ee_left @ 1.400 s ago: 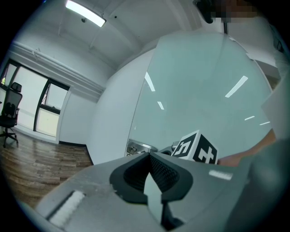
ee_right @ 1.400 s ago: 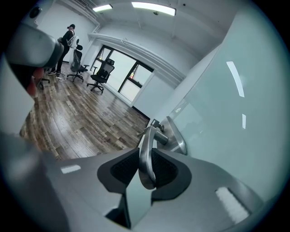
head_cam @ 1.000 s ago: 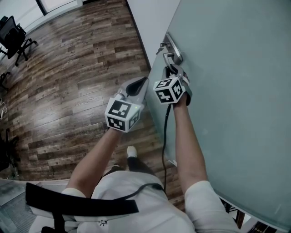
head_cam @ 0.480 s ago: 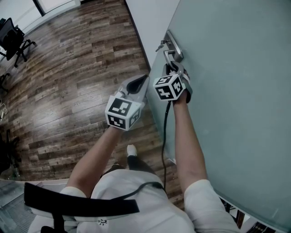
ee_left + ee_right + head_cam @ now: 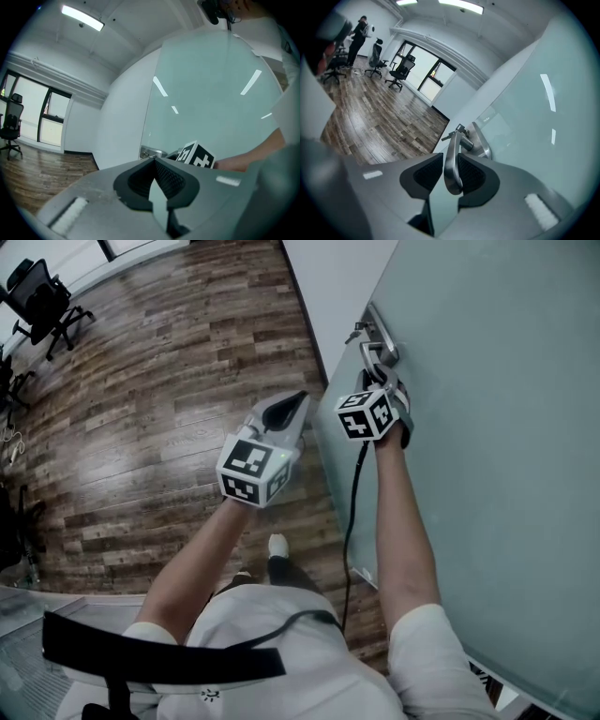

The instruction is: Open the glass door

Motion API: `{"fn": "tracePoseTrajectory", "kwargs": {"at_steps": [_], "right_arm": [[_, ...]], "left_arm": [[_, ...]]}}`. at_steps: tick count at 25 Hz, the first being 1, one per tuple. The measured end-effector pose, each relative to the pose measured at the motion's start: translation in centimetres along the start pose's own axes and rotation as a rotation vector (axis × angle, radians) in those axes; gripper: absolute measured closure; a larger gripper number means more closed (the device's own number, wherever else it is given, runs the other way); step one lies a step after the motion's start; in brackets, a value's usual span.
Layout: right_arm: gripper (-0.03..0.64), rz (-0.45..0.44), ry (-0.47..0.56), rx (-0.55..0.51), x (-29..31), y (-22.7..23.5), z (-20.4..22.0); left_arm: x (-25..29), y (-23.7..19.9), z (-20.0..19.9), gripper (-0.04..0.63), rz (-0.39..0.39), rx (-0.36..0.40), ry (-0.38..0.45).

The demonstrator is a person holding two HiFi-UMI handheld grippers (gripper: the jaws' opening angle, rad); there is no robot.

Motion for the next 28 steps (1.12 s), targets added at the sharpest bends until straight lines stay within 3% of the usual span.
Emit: {"fn": "tracePoseTrajectory", "kwargs": {"at_steps": [1,3,4,11,17,24,28], "right_arm": [[0.487,0.001,0.004,-0.019,-0.2,-0.4,0.2],[0.362,-0.016,0.003,-0.020,-0.7,-1.5,0.6],[0.347,-0.018,0.007,-0.012,-1.0,-1.7,0.6],[0.350,0.000,0.115,-0.043,-5.6,-2.7,-1.9],[0.414,-0.057,0.224,0.074,-12.9,-7.3,-3.5],[0.553,-0.168,0.332,0.166,-24.0,-15.8,-4.3],[0.601,-0.268,0.373,0.283,-31.6,-19.5,-3.9]], "left_arm": [[-0.8,-0.2,0.0,0.595,-0.009,0.003,0.001],[-2.5,-0.7,0.2,0.595,-0.029,0.009,0.000],[-3.4,-0.9,0.3,0.595,-0.038,0.009,-0.002],[-8.7,-1.0,0.4,0.595,-0.076,0.023,-0.004],[-15.4,-0.1,-0.5,0.595,-0.114,0.032,0.022],[-25.3,1.0,-0.2,0.595,-0.155,0.030,0.034],[-31.0,2.4,-1.2,0.595,-0.171,0.053,0.068]]}}
Point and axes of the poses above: the fingertips, and each gripper's own axes: x forward along the fingers, y to its right, z out of its underside, the point moved 1 cm from there along -x, backward along the fingers, and after that the axes turned 13 degrees about x, right-handed, at the moved point
